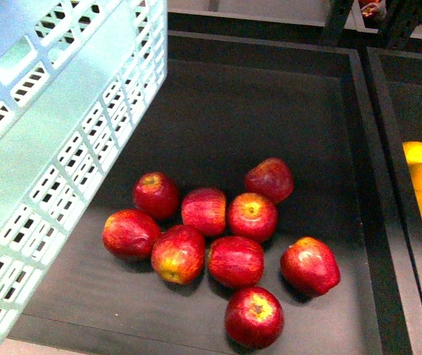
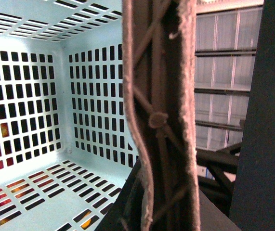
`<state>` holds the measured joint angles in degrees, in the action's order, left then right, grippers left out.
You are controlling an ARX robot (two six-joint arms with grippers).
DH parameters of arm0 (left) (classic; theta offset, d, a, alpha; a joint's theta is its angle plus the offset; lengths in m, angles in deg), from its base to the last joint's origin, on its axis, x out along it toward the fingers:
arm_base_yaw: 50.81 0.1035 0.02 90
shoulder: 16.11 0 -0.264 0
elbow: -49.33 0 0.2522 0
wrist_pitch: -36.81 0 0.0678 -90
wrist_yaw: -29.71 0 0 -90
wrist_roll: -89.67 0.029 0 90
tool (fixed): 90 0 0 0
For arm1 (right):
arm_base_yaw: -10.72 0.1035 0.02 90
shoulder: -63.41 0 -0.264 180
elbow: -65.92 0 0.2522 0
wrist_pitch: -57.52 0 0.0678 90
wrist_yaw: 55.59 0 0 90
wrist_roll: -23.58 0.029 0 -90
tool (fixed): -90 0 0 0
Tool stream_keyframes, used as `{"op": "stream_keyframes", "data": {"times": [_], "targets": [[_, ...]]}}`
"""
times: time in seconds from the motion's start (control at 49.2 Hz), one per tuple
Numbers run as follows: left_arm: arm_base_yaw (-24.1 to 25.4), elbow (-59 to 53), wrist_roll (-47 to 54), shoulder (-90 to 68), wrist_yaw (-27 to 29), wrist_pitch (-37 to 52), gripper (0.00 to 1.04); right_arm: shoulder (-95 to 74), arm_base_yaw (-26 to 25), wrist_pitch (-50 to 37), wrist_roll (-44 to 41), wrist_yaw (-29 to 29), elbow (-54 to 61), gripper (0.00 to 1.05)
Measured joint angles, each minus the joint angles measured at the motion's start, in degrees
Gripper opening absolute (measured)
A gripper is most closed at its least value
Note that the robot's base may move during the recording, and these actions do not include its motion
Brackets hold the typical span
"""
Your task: Pick lemon and mango into basket
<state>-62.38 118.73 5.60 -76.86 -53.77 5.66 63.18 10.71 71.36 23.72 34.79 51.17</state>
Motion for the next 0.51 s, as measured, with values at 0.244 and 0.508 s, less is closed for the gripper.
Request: {"op": "stream_keyframes", "data": {"times": [0.244,0.508], "targets": [[0.07,0.0,0.39,0.09,-0.26,0.0,0.06,0.0,0.0,0.0,0.0,-0.17,-0.02,0.96],[-2.08,5.46,24.3,-4.17,-5.88,-9.55,0.06,0.0,0.0,0.0,0.02,-0.24,-0.02,0.96]]}}
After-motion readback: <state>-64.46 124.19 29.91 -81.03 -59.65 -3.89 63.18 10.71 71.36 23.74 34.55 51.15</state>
